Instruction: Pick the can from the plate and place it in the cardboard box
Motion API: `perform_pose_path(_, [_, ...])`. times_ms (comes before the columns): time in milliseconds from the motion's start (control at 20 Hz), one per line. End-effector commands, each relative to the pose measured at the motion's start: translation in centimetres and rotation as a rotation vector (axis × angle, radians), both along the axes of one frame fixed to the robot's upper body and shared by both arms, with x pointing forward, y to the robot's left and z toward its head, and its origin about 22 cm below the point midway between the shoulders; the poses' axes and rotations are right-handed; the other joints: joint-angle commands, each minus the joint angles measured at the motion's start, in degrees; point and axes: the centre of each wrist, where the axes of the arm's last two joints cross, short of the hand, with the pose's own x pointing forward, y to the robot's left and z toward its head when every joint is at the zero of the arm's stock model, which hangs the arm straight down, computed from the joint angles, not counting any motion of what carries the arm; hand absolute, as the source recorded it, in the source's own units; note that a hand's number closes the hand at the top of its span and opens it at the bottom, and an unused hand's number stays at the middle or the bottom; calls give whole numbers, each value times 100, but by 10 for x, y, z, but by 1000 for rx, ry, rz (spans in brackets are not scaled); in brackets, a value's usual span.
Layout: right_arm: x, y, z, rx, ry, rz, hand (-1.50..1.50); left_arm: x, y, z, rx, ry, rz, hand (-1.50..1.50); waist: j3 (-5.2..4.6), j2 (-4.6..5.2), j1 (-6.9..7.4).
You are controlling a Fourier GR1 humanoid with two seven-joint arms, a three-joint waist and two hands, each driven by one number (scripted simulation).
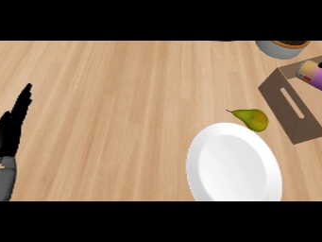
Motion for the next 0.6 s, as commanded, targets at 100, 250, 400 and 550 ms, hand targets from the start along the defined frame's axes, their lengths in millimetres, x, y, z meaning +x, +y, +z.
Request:
perform_pose_path(100, [-24, -36, 8, 136, -153, -53, -150, -3, 4, -6, 3, 6, 26, 0, -2, -22, -110])
perform_pose_path(250, [-38, -56, 23, 174, -194, -33, -150, -10, 9, -8, 6, 26, 11, 0, -4, -46, -100])
perform_pose_path(400, [-59, -80, 28, 221, -208, -68, -150, -6, 15, -5, -1, 12, 34, 0, -3, -33, -146])
perform_pose_path(550, [-98, -112, 18, 212, -185, -95, -150, -11, 16, -4, -4, 18, 29, 0, 6, -47, -184])
